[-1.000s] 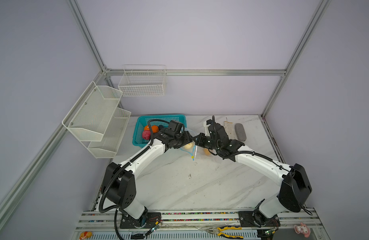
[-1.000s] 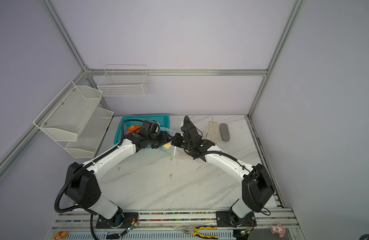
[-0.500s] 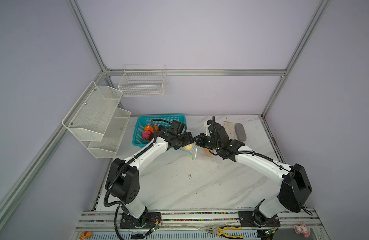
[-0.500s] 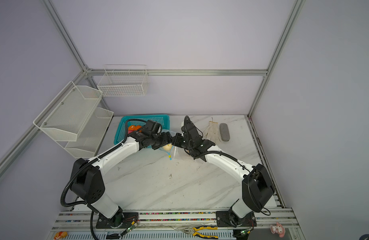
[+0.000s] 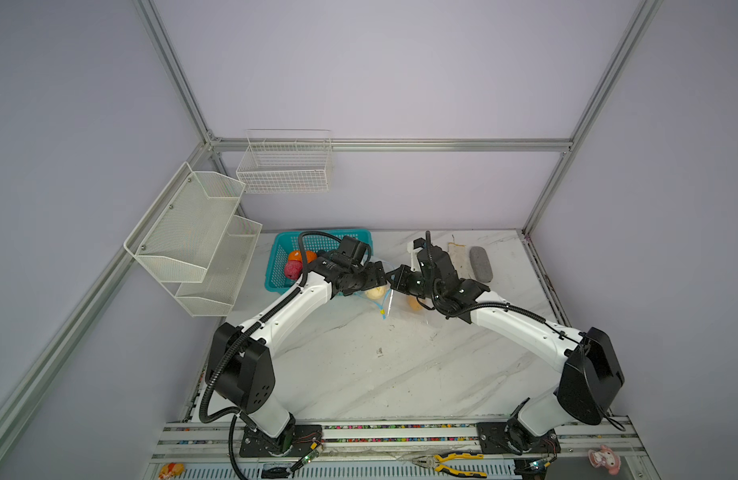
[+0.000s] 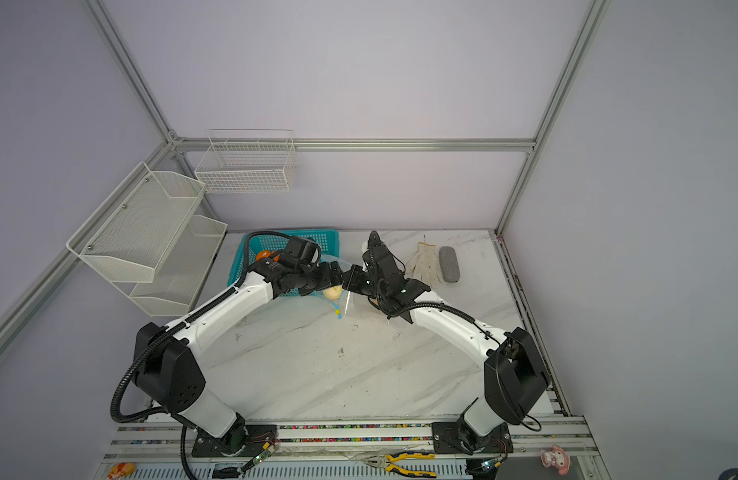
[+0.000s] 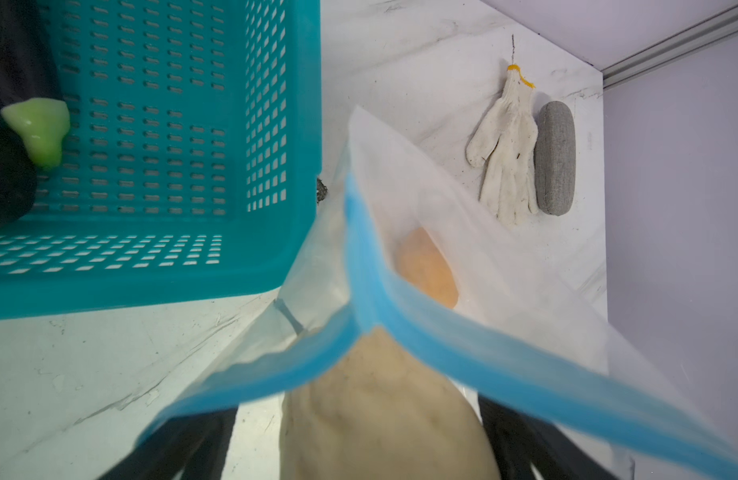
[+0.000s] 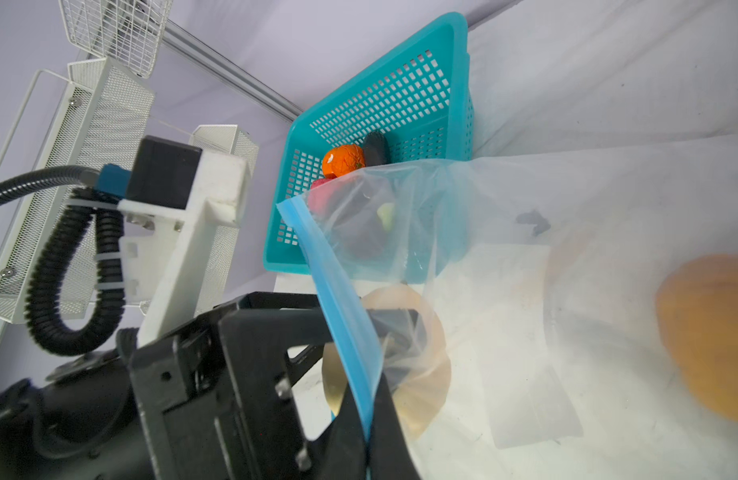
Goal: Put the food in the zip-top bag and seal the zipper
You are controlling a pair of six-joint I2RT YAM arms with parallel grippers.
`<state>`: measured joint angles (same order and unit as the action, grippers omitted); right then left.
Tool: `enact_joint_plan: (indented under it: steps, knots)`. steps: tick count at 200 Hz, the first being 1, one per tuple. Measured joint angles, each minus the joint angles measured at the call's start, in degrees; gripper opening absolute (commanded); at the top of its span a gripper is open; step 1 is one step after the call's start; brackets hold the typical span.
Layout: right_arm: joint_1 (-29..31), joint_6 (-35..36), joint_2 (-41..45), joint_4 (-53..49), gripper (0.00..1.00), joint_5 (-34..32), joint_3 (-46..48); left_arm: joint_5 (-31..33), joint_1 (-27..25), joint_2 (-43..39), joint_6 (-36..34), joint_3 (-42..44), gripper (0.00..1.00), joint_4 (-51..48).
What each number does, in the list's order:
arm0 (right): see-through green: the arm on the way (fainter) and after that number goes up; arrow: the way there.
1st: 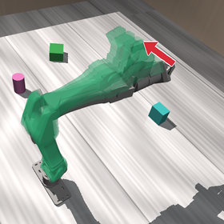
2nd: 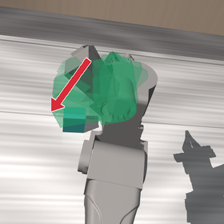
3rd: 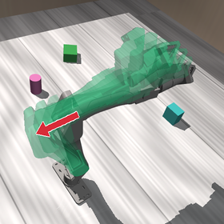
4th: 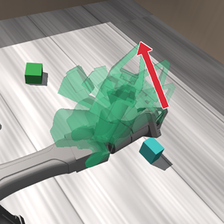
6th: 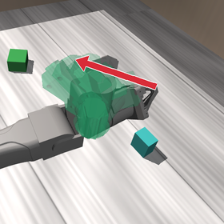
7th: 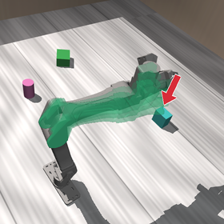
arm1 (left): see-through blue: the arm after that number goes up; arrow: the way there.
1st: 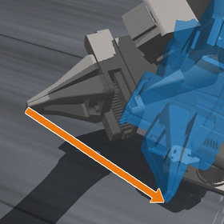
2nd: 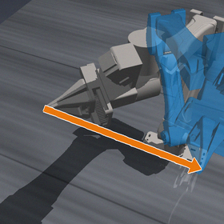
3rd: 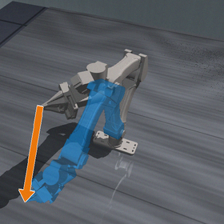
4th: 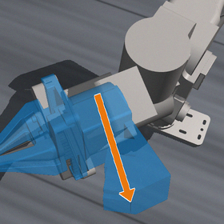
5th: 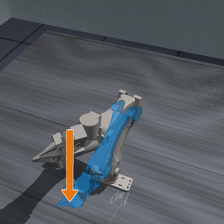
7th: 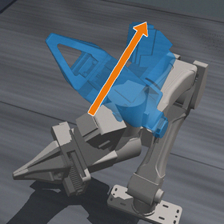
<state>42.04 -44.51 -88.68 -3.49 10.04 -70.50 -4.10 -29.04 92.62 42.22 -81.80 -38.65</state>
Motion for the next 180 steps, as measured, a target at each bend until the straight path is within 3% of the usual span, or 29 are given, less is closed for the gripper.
enact_joint_plan:
  steps: [61, 134, 180]
  knots:
    - [0.0, 0.0, 0.0, 1.1, 0.0, -0.2, 0.0, -0.1, 0.0, -1.9, -0.4, -0.1, 0.88, -0.3]
    - [0.0, 0.2, 0.0, -2.2, 0.0, -1.2, -0.4, -1.7, 0.0, -7.8, -0.4, -0.1, 0.73, 3.8]
    - [0.0, 0.3, 0.0, -3.0, 0.0, -1.3, -1.3, -3.8, 0.0, -8.4, -0.3, 0.3, 0.72, 6.0]
